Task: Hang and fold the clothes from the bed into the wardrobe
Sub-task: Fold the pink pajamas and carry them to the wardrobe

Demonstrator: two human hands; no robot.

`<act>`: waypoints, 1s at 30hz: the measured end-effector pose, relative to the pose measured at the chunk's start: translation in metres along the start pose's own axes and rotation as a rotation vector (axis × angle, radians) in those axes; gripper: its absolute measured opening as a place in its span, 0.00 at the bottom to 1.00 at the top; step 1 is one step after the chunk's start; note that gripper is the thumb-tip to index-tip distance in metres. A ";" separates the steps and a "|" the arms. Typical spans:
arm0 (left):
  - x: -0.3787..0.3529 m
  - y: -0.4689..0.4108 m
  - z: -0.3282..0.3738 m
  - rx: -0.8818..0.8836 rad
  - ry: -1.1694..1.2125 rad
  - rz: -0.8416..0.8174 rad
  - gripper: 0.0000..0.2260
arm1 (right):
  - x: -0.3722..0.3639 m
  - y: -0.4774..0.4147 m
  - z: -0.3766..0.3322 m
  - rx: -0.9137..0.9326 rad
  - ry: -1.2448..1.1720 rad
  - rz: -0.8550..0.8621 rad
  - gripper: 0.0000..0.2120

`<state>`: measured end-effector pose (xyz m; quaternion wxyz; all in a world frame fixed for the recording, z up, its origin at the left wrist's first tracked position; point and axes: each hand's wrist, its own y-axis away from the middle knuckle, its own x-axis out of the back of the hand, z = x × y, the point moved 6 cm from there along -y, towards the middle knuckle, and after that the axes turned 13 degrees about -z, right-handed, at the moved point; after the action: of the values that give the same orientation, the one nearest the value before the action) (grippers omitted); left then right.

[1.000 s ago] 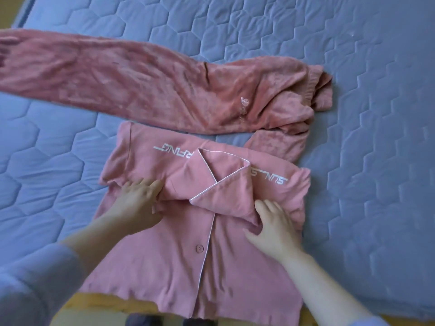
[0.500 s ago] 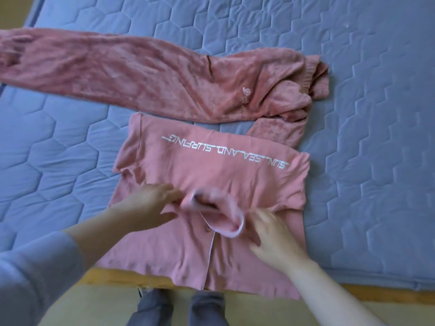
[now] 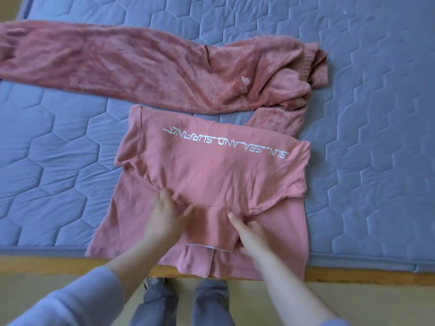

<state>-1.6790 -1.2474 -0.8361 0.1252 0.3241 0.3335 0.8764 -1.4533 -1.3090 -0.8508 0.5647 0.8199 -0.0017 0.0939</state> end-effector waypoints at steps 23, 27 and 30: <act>0.018 0.024 -0.035 0.143 0.010 -0.114 0.07 | 0.027 0.031 -0.016 0.089 0.491 0.179 0.07; 0.027 0.023 -0.011 0.103 0.008 -0.094 0.04 | 0.027 0.041 -0.043 0.192 0.482 0.122 0.06; 0.036 0.020 0.004 0.111 0.074 -0.023 0.05 | 0.022 0.046 -0.066 0.244 0.517 0.099 0.07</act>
<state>-1.7036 -1.2450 -0.8035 0.1046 0.2939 0.3896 0.8666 -1.4469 -1.2620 -0.7824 0.4381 0.8296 0.1136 0.3269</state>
